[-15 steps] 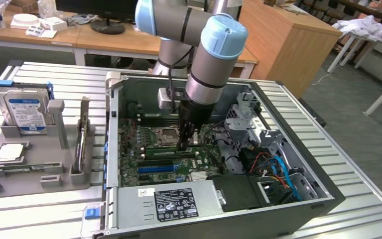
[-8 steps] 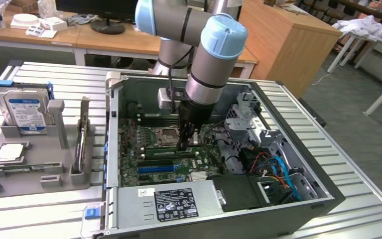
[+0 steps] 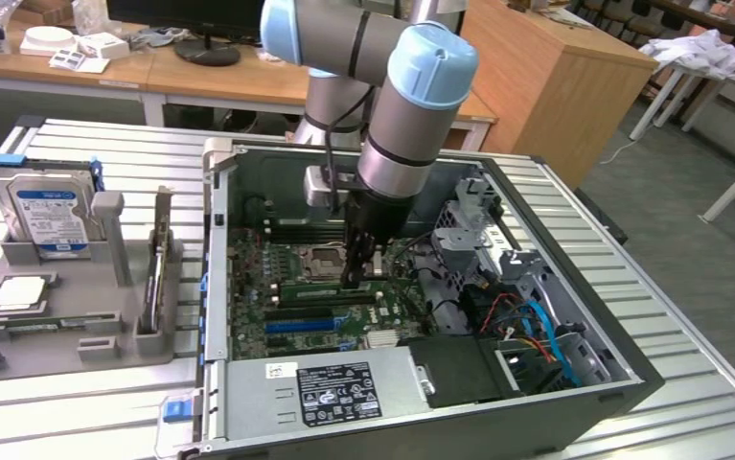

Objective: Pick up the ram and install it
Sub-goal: 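Insert the ram into the slot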

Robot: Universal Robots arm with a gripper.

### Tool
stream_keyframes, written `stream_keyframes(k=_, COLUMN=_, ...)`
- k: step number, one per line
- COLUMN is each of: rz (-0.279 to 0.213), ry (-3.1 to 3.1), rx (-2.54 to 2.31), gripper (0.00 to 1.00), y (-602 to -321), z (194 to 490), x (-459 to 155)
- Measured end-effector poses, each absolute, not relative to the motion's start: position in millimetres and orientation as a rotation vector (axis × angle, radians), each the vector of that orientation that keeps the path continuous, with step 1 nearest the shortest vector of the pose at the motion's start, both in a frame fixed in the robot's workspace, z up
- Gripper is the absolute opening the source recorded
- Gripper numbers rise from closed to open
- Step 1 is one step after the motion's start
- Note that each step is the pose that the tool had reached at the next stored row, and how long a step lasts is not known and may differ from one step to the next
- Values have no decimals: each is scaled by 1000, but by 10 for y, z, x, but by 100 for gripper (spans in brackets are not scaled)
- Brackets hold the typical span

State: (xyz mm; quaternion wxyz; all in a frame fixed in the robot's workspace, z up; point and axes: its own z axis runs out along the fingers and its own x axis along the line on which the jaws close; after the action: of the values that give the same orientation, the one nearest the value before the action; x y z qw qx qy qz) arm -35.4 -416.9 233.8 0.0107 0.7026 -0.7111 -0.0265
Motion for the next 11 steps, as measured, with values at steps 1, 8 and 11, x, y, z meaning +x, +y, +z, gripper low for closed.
stream_keyframes(k=1, rz=-83, ry=-2219, rx=2192, gripper=11, y=-4169, z=2338, x=-353)
stream_keyframes(k=8, rz=-96, ry=-2212, rx=2186, gripper=11, y=-4170, z=2345, x=-344)
stream_keyframes(k=11, rz=-96, ry=-2212, rx=2185, gripper=11, y=-4170, z=2345, x=-344)
